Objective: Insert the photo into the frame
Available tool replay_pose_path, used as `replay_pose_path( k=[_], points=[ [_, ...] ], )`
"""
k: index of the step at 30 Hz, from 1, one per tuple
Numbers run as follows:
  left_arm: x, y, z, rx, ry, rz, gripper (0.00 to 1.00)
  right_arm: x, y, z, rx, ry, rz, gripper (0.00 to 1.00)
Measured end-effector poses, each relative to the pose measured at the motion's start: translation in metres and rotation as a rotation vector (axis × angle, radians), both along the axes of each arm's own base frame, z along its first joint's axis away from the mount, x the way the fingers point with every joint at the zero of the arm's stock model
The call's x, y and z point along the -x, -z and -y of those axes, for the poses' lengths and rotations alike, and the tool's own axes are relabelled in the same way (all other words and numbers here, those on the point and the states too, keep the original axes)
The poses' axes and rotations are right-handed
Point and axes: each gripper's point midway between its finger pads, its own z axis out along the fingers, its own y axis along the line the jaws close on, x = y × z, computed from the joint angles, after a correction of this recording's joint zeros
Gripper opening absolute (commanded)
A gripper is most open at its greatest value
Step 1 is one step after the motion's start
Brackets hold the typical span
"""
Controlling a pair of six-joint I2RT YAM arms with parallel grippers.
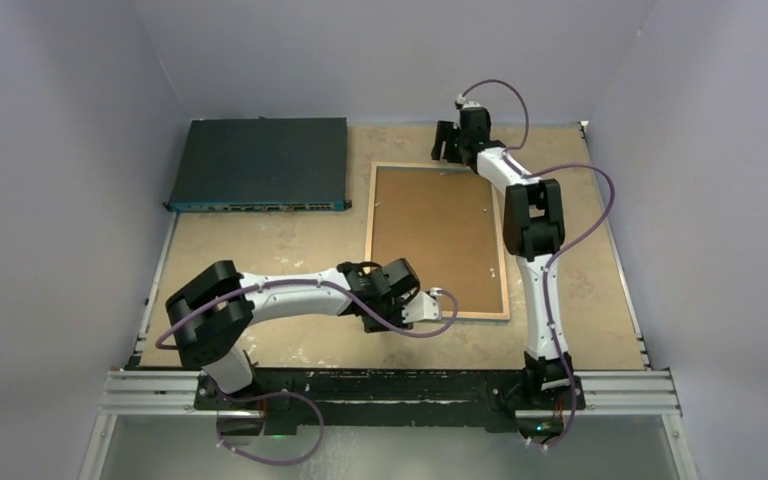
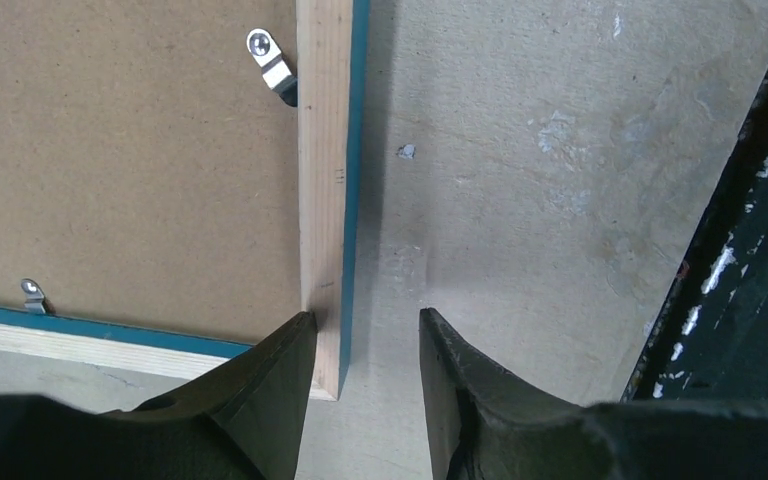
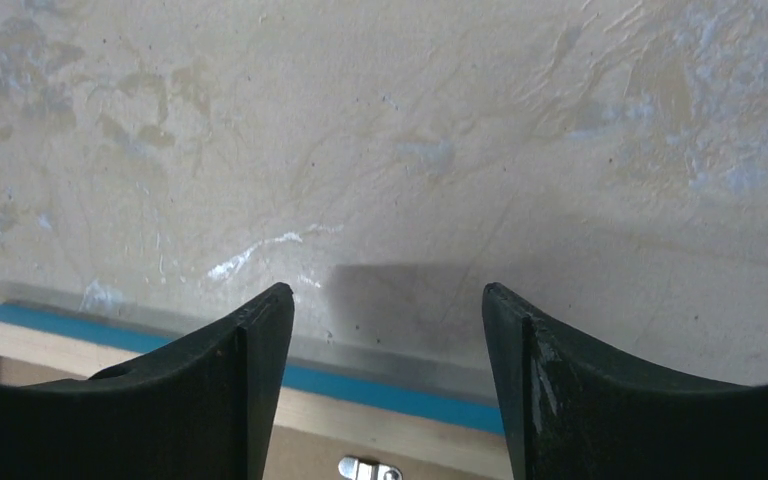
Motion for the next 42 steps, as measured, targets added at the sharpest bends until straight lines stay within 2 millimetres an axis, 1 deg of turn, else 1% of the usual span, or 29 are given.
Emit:
replay_pose_path(
  k=[1, 4, 6, 8, 10, 12, 13, 14, 15, 17, 18, 20, 22, 25, 27, 29, 31, 33, 35, 36, 37, 38, 39, 40, 42],
  points=[
    [0.0, 0.003, 0.0, -0.009, 0.003, 0.018, 0.41, 0.003, 0.0, 0.001, 0.004, -0.002, -0.004, 0.69],
    [-0.005, 0.004, 0.0, -0.03, -0.001, 0.078, 0.4, 0.009, 0.001, 0.003, 0.01, -0.002, -0.016, 0.65],
    [-0.014, 0.007, -0.002, -0.041, -0.018, 0.133, 0.4, 0.015, 0.002, 0.006, 0.016, 0.004, -0.022, 0.58],
    [-0.026, 0.014, -0.011, -0.073, -0.053, 0.183, 0.4, 0.024, 0.002, 0.014, 0.03, 0.025, -0.027, 0.48],
    [-0.032, 0.014, -0.018, -0.089, -0.073, 0.201, 0.39, 0.036, -0.001, 0.027, 0.048, 0.076, -0.025, 0.4],
    [-0.039, 0.013, -0.022, -0.095, -0.096, 0.209, 0.38, 0.051, -0.009, 0.041, 0.058, 0.138, -0.015, 0.39],
    [-0.045, 0.013, -0.025, -0.096, -0.111, 0.217, 0.38, 0.063, -0.012, 0.049, 0.057, 0.171, -0.02, 0.39],
    [-0.056, 0.013, -0.029, -0.095, -0.142, 0.232, 0.38, 0.079, -0.011, 0.058, 0.058, 0.201, -0.044, 0.39],
    [-0.066, 0.012, -0.032, -0.094, -0.164, 0.247, 0.38, 0.094, -0.008, 0.064, 0.062, 0.226, -0.068, 0.39],
    [-0.094, 0.011, -0.038, -0.086, -0.228, 0.285, 0.37, 0.131, 0.003, 0.076, 0.066, 0.279, -0.124, 0.41],
    [-0.101, 0.011, -0.04, -0.088, -0.244, 0.295, 0.36, 0.14, 0.004, 0.079, 0.06, 0.297, -0.116, 0.45],
    [-0.117, 0.011, -0.044, -0.096, -0.27, 0.317, 0.35, 0.165, 0.005, 0.083, 0.042, 0.328, -0.122, 0.55],
    [-0.126, 0.01, -0.046, -0.101, -0.275, 0.331, 0.35, 0.182, 0.003, 0.087, 0.029, 0.354, -0.124, 0.6],
    [-0.129, 0.01, -0.047, -0.103, -0.276, 0.33, 0.35, 0.194, -0.004, 0.09, 0.022, 0.366, -0.128, 0.66],
    [-0.128, 0.009, -0.047, -0.099, -0.276, 0.328, 0.35, 0.187, -0.018, 0.089, 0.009, 0.368, -0.099, 0.69],
    [-0.127, 0.007, -0.048, -0.09, -0.281, 0.317, 0.35, 0.164, -0.047, 0.087, -0.014, 0.371, -0.031, 0.7],
    [-0.123, 0.003, -0.049, -0.078, -0.291, 0.299, 0.35, 0.131, -0.083, 0.085, -0.04, 0.372, 0.061, 0.7],
    [-0.121, -0.009, -0.052, -0.062, -0.311, 0.298, 0.35, 0.089, -0.123, 0.085, -0.064, 0.374, 0.181, 0.7],
    [-0.121, -0.02, -0.054, -0.034, -0.334, 0.304, 0.35, 0.054, -0.146, 0.087, -0.075, 0.377, 0.268, 0.7],
    [-0.121, -0.026, -0.054, -0.02, -0.343, 0.306, 0.35, 0.037, -0.15, 0.089, -0.076, 0.379, 0.296, 0.69],
    [-0.121, -0.03, -0.054, -0.006, -0.353, 0.305, 0.35, 0.023, -0.146, 0.092, -0.073, 0.383, 0.307, 0.69],
    [-0.121, -0.032, -0.055, 0.006, -0.366, 0.3, 0.35, 0.011, -0.136, 0.096, -0.066, 0.387, 0.303, 0.69],
    [-0.121, -0.033, -0.056, 0.011, -0.373, 0.295, 0.35, 0.005, -0.123, 0.099, -0.058, 0.391, 0.288, 0.68],
    [-0.122, -0.032, -0.058, 0.012, -0.381, 0.284, 0.34, -0.001, -0.104, 0.104, -0.047, 0.397, 0.262, 0.67],
    [-0.121, -0.029, -0.065, 0.008, -0.405, 0.259, 0.34, -0.004, -0.056, 0.114, -0.019, 0.411, 0.182, 0.65]
  ],
)
